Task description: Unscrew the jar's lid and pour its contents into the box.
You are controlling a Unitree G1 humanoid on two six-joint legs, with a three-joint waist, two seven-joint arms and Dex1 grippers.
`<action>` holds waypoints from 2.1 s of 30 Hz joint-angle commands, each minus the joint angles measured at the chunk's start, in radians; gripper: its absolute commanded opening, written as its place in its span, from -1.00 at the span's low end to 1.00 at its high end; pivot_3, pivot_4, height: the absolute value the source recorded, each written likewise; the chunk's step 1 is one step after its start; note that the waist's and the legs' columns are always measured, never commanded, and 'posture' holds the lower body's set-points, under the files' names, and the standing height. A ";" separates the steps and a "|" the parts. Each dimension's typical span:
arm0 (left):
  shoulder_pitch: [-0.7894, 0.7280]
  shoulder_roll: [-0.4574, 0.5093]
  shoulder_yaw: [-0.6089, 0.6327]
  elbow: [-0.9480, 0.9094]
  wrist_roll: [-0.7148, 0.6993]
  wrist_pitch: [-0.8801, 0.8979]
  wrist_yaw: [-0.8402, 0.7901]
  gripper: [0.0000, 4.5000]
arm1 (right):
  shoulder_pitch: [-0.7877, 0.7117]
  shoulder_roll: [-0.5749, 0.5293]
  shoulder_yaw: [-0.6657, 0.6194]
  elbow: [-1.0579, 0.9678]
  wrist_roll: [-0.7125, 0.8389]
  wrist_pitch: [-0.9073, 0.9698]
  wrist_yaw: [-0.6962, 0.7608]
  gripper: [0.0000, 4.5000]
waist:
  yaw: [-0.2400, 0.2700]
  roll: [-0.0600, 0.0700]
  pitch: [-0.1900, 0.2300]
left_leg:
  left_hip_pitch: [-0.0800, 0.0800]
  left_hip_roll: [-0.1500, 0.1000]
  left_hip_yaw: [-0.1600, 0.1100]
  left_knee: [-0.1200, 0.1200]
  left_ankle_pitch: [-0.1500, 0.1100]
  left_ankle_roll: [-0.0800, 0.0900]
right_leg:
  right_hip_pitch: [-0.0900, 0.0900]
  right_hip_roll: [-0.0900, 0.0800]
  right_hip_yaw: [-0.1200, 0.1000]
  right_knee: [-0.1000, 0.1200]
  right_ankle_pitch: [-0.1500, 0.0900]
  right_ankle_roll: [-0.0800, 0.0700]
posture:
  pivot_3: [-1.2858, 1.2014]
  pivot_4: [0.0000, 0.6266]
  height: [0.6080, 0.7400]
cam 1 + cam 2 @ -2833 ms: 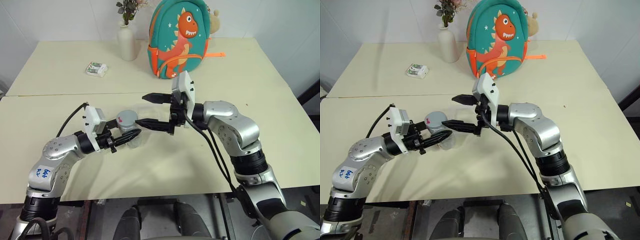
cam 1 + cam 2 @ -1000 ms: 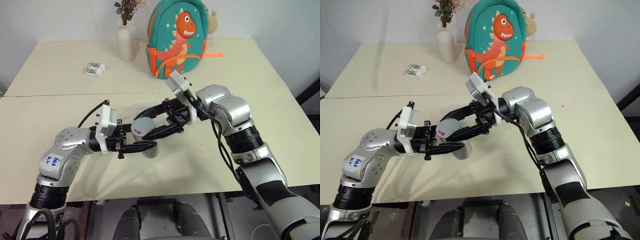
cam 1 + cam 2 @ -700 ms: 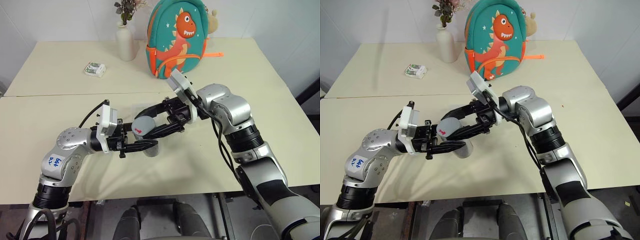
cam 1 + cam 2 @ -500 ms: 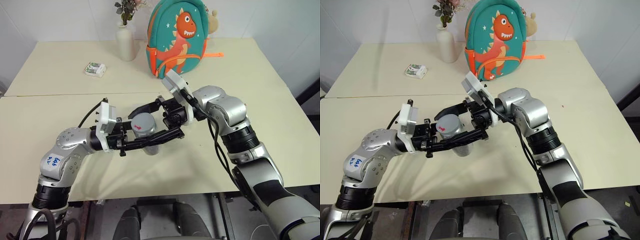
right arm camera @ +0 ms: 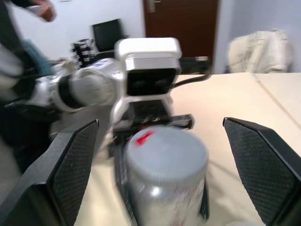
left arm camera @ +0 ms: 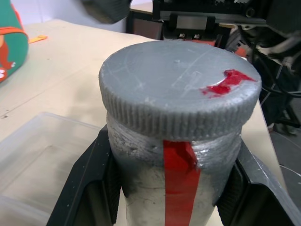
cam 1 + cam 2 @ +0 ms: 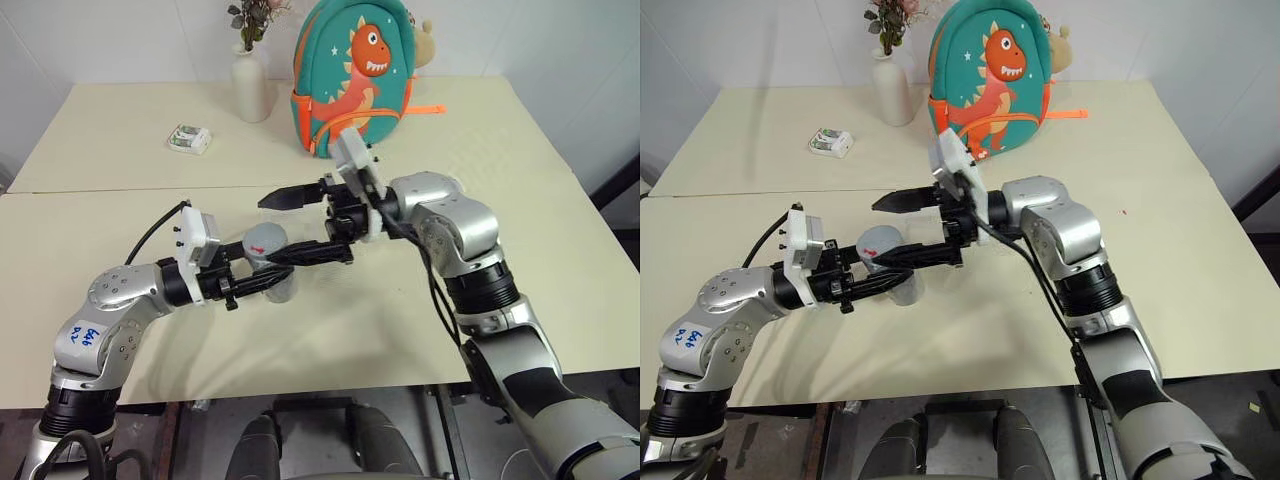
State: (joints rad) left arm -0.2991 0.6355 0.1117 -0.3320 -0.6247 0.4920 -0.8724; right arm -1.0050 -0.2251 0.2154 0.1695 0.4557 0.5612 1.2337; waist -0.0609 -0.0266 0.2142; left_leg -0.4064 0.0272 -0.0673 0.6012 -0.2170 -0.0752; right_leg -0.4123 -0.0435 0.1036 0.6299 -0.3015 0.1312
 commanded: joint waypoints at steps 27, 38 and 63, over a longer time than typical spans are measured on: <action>0.010 0.002 0.017 -0.042 -0.029 -0.006 -0.001 -0.05 | -0.031 -0.083 -0.040 0.167 -0.061 -0.119 -0.020 0.98 | 0.002 0.000 0.000 | 0.000 0.000 0.000 0.000 0.000 0.000 | 0.000 0.000 0.000 0.000 0.000 0.000 | 0.03 -0.52 1.00; 0.001 -0.001 0.026 -0.023 -0.011 -0.014 -0.006 -0.05 | -0.047 -0.115 -0.123 0.186 0.022 -0.086 0.074 0.98 | -0.002 0.000 0.000 | 0.000 0.001 0.001 -0.002 0.000 0.000 | 0.000 0.001 0.000 -0.001 0.000 0.000 | 0.03 -0.52 1.00; -0.045 -0.017 0.000 -0.010 -0.006 -0.006 0.018 -0.05 | -0.011 0.050 -0.018 0.086 -0.046 -0.125 -0.100 0.98 | 0.000 0.000 0.000 | 0.000 0.001 0.001 0.000 0.000 -0.001 | 0.000 0.001 0.000 0.000 0.000 -0.001 | 0.03 -0.52 1.00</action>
State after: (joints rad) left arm -0.3404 0.6166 0.1005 -0.3012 -0.6182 0.4958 -0.8409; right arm -0.9917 -0.1703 0.2145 0.2377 0.4315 0.4710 1.1443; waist -0.0609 -0.0263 0.2144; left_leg -0.4062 0.0284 -0.0666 0.6007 -0.2170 -0.0757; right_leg -0.4127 -0.0422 0.1040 0.6304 -0.3016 0.1307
